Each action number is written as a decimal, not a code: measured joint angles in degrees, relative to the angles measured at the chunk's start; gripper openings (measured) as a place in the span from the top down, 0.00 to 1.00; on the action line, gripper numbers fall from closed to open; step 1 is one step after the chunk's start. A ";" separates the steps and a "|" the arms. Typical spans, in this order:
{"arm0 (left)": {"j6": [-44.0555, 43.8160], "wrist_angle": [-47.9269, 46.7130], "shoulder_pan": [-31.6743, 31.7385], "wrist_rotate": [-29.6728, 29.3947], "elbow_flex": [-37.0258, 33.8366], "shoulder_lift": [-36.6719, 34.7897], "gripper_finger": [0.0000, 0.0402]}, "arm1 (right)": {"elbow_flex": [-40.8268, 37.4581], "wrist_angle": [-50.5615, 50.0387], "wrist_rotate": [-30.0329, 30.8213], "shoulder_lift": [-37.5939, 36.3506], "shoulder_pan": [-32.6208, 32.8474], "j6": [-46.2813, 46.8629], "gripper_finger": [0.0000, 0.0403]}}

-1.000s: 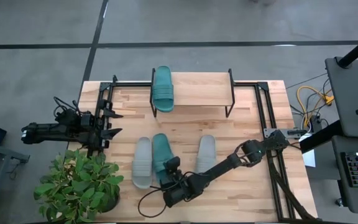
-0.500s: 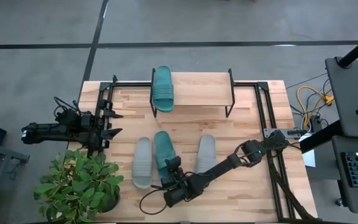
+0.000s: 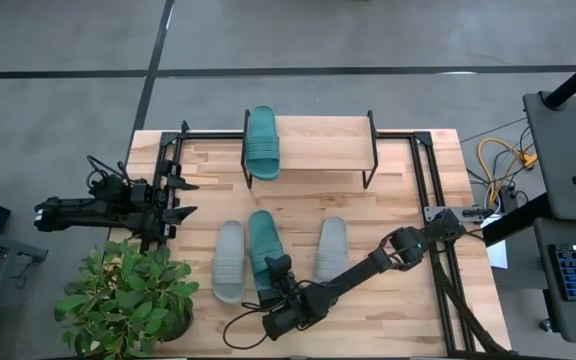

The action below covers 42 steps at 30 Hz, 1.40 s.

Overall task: Pick and place slides into the shelf
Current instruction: Put the green slide on the shelf next to the other green slide

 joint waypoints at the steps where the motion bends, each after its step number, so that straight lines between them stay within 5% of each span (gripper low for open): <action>1: 0.00 0.02 0.02 -0.02 0.00 0.00 0.48 | 0.46 -0.98 0.84 0.00 0.12 0.05 0.97; 16: 0.00 -0.07 0.02 -0.02 0.00 0.00 0.48 | 4.65 -11.04 7.05 -0.13 1.71 3.15 0.97; 30: 0.00 -0.15 0.01 -0.01 0.00 0.00 0.48 | 8.18 -37.88 8.79 -5.20 3.52 33.06 0.97; 42: 0.00 -0.17 0.01 -0.01 0.00 0.00 0.48 | 8.15 -41.53 10.12 -5.68 4.38 36.04 0.97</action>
